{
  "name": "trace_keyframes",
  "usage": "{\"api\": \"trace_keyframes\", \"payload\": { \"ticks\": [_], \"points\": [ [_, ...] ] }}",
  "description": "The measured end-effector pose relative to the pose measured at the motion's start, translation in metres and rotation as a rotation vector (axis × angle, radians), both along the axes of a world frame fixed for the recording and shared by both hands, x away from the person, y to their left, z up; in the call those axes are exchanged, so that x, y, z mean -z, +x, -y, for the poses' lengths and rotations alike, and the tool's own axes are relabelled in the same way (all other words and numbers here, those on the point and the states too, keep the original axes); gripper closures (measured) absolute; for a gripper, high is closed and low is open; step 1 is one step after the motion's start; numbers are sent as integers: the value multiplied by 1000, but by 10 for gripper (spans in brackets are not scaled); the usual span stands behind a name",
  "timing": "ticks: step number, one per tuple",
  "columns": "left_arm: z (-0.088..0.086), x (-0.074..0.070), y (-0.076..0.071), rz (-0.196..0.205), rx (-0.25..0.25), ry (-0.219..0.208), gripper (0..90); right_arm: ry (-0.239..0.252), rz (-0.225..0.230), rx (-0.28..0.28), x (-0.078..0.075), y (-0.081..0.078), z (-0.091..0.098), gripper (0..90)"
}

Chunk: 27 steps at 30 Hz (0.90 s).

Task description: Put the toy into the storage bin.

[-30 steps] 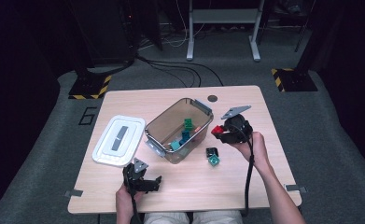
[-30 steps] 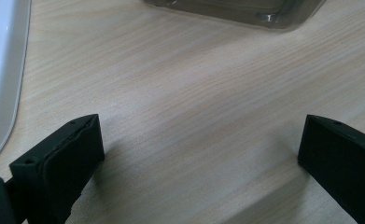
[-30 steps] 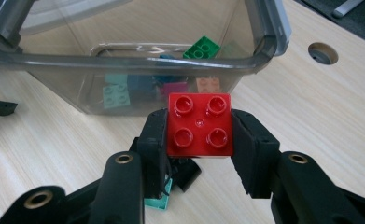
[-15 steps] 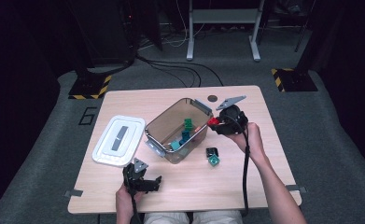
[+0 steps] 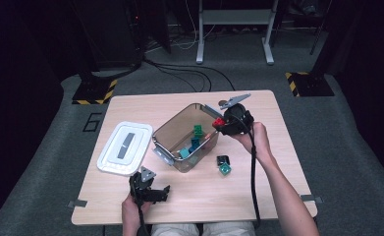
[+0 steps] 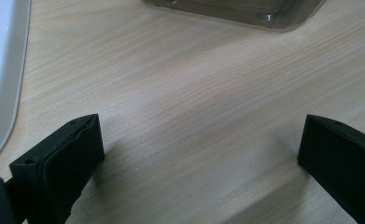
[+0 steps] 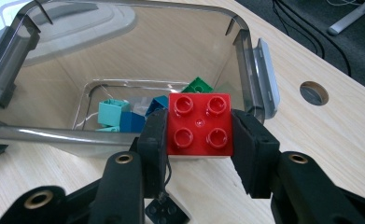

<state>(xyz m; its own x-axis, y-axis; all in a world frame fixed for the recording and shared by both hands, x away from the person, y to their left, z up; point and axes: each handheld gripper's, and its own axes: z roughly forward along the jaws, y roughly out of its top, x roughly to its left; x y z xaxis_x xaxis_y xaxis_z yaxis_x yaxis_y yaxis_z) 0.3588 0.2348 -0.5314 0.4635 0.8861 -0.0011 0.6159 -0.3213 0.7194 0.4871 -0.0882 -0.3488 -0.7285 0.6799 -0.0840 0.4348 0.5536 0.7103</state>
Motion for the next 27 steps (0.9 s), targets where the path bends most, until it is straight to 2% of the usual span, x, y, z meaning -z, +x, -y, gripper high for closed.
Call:
{"api": "trace_keyframes", "payload": {
  "ticks": [17, 22, 27],
  "points": [
    [0, 0, 0, 0, -1, -1, 1, -26, -21, -1, 6, 27, -25, 586],
    [0, 0, 0, -1, 1, 1, 1, -20, -31, 7, 6, 33, -30, 585],
    [0, 0, 0, -1, 2, 1, 1, -40, -41, 8, 8, 40, -38, 586]
  ]
}}
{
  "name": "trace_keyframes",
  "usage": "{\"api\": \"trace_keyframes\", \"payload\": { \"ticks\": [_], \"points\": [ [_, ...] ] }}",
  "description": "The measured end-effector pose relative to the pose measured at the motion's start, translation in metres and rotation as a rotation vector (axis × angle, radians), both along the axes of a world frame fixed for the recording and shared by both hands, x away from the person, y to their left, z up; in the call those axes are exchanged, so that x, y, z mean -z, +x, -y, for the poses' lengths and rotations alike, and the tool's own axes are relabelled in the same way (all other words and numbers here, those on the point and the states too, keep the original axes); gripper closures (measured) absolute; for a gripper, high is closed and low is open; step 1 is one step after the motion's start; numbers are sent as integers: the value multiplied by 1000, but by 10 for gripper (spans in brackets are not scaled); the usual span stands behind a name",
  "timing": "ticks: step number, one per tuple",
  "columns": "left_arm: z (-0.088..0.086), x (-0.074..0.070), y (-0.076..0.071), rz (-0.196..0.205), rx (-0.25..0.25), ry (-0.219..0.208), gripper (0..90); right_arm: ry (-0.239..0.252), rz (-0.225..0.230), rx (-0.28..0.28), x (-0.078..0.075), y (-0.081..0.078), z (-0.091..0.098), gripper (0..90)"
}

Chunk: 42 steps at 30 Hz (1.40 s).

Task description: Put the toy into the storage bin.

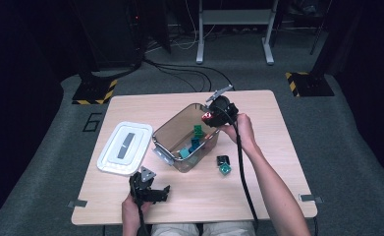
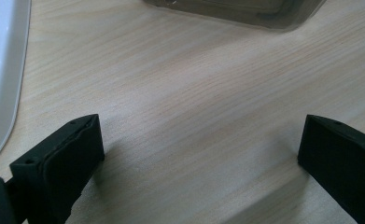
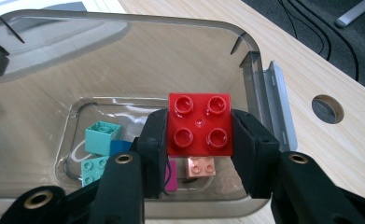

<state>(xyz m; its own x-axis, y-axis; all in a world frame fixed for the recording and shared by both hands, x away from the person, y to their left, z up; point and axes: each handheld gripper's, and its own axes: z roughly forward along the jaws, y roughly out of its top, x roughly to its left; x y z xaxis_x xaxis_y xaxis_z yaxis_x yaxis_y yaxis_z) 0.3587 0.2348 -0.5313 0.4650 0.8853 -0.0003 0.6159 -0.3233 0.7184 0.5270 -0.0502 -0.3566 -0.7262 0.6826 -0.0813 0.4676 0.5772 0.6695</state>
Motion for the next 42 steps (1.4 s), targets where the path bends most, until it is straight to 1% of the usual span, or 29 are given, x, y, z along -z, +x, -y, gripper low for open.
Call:
{"api": "trace_keyframes", "payload": {
  "ticks": [1, 6, 7, 9, 10, 12, 14, 15, 18, 19, 20, 21, 24, 27, 28, 29, 30, 35, 38, 40, 42],
  "points": [
    [0, 0, 0, 0, 0, 0, 1, -5, -3, -6, 1, 2, -1, 586],
    [0, 0, 0, 0, 0, 0, 1, -21, -27, 2, 9, 7, -11, 585],
    [0, 0, 0, 0, 0, 0, 1, -32, -23, -4, 10, 8, -13, 585],
    [0, 0, 0, 0, -1, 0, 1, -30, -27, 3, 11, 10, -15, 582],
    [0, 0, 0, 0, 0, 0, 1, -38, -26, 3, 11, 11, -15, 568],
    [0, 0, 0, 0, 0, 0, 1, -30, -31, 18, 12, 11, -16, 473],
    [0, 0, 0, 0, 0, 0, 1, -29, -36, 22, 12, 10, -16, 401],
    [0, 0, 0, 0, 0, 1, 1, -20, -41, 30, 11, 9, -15, 353],
    [0, 0, 0, 0, 0, 0, 1, -3, -31, 18, 8, 5, -11, 270],
    [0, 0, 0, 1, 0, 0, 1, 10, -35, 21, 7, 3, -10, 250],
    [0, 0, 0, 1, 0, 0, 1, 10, -28, 13, 6, 1, -8, 225],
    [0, 0, 0, 1, 0, 0, 1, 21, -27, 10, 4, -1, -5, 200],
    [0, 0, 0, 1, -1, -1, 1, 35, -15, 8, 2, -9, 0, 156],
    [0, 0, 0, 1, -1, -1, 1, 44, -5, -1, 0, -17, 5, 132],
    [0, 0, 0, 1, -1, -1, 1, 44, -5, -1, 0, -17, 5, 132],
    [0, 0, 0, 1, -1, -1, 1, 52, 1, -5, -1, -21, 9, 99],
    [0, 0, 0, 1, -2, -1, 1, 56, 1, -7, -1, -23, 10, 90],
    [0, 0, 0, 1, -1, -1, 1, 56, 12, -15, 0, -34, 18, 60],
    [0, 0, 0, 0, -1, -1, 1, 54, 15, -15, 3, -42, 25, 47],
    [0, 0, 0, 1, -1, -1, 1, 59, 9, -9, 7, -46, 29, 33],
    [0, 0, 0, 0, -2, -1, 1, 52, 4, 0, 13, -52, 34, 23]
  ]
}}
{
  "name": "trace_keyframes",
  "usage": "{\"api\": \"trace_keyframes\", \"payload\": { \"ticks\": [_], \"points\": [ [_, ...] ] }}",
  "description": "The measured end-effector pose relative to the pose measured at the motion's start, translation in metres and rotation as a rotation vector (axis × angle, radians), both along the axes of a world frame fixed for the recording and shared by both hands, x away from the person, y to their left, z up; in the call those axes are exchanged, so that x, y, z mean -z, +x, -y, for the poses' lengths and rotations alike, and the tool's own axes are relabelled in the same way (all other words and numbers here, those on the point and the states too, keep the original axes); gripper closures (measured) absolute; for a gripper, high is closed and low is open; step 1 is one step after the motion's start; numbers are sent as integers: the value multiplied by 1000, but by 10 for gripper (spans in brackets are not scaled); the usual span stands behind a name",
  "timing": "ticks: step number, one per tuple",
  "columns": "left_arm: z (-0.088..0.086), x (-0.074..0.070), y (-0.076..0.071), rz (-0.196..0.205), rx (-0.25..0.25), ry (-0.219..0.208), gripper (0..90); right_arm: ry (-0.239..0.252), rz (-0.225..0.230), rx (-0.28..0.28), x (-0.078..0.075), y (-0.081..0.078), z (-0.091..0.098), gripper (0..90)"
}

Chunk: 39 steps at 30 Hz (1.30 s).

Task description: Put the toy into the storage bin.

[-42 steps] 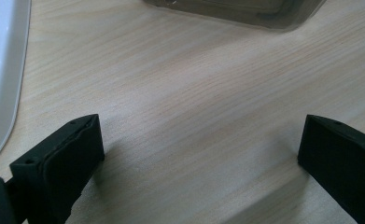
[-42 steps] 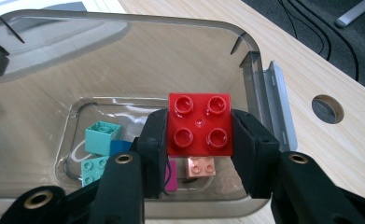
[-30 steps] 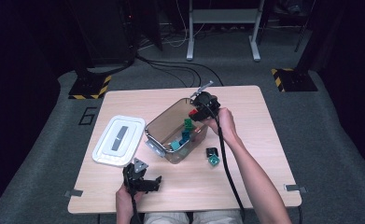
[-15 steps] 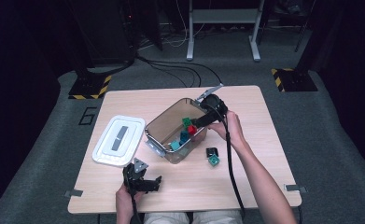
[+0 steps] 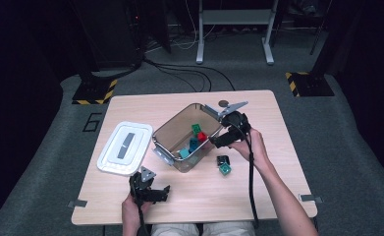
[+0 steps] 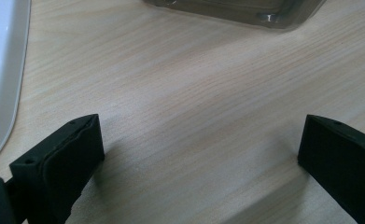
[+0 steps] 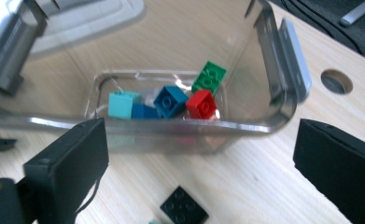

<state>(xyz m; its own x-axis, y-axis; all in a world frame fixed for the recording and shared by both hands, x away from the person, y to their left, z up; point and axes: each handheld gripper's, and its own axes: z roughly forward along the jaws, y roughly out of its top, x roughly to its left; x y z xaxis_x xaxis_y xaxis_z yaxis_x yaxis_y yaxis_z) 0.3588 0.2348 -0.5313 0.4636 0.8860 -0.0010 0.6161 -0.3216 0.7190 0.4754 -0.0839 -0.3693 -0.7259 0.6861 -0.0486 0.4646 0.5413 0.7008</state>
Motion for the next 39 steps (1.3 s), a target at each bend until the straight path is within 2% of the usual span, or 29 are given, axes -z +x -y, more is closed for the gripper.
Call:
{"api": "trace_keyframes", "payload": {
  "ticks": [17, 23, 30, 39],
  "points": [
    [0, 0, 0, 0, -2, 0, 1, -24, -60, 35, 50, -24, 20, 0],
    [0, 0, 0, 0, 0, 0, 1, -31, -76, 38, 66, -29, 22, 0],
    [0, 0, 0, 0, 0, 0, 1, -61, -109, 42, 93, -34, 21, 4],
    [0, 0, 0, 0, 0, 0, 1, -79, -130, 41, 112, -39, 18, 23]
  ]
}}
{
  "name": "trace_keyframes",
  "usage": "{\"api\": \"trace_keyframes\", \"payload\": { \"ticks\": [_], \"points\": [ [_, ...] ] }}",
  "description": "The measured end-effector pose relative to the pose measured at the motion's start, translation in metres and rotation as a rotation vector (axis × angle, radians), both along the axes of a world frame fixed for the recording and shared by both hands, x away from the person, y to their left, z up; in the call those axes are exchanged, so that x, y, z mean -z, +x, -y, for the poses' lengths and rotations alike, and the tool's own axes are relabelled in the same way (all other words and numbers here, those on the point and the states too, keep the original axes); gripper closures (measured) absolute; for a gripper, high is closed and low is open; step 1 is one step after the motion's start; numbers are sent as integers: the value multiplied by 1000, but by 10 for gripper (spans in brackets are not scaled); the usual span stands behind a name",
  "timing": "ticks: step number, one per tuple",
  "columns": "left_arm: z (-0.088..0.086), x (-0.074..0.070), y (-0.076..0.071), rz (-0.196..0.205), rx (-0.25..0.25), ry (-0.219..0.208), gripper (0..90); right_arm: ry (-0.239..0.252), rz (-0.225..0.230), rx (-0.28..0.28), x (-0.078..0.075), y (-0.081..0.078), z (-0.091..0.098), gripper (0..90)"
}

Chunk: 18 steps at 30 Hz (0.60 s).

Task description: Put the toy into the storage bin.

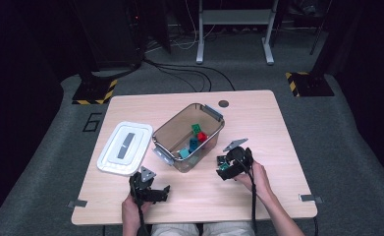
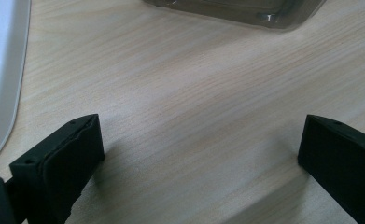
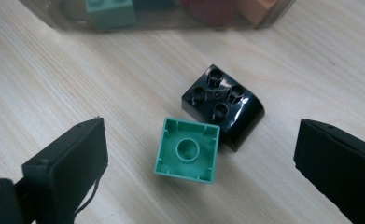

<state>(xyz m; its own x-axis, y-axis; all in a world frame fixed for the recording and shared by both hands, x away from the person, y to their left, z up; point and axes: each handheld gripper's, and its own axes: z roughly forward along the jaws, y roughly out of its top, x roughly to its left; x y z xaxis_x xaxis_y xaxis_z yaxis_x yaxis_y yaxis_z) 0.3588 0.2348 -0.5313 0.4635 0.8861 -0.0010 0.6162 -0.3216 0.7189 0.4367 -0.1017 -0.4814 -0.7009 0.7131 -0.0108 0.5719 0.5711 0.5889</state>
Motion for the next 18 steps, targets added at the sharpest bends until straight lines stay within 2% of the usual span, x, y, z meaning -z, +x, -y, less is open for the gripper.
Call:
{"api": "trace_keyframes", "payload": {
  "ticks": [4, 7, 12, 18],
  "points": [
    [0, 0, 0, 0, 0, 0, 1, -9, -6, 1, 7, -2, -1, 45],
    [0, 0, 0, 0, 0, 0, 1, -20, -2, 15, 12, -4, -1, 141],
    [0, 0, 0, 0, 0, 0, 1, -12, -9, 17, 15, -4, 1, 217],
    [0, 0, 0, 0, 0, 0, 1, -20, -6, 21, 18, -4, 2, 354]
  ]
}}
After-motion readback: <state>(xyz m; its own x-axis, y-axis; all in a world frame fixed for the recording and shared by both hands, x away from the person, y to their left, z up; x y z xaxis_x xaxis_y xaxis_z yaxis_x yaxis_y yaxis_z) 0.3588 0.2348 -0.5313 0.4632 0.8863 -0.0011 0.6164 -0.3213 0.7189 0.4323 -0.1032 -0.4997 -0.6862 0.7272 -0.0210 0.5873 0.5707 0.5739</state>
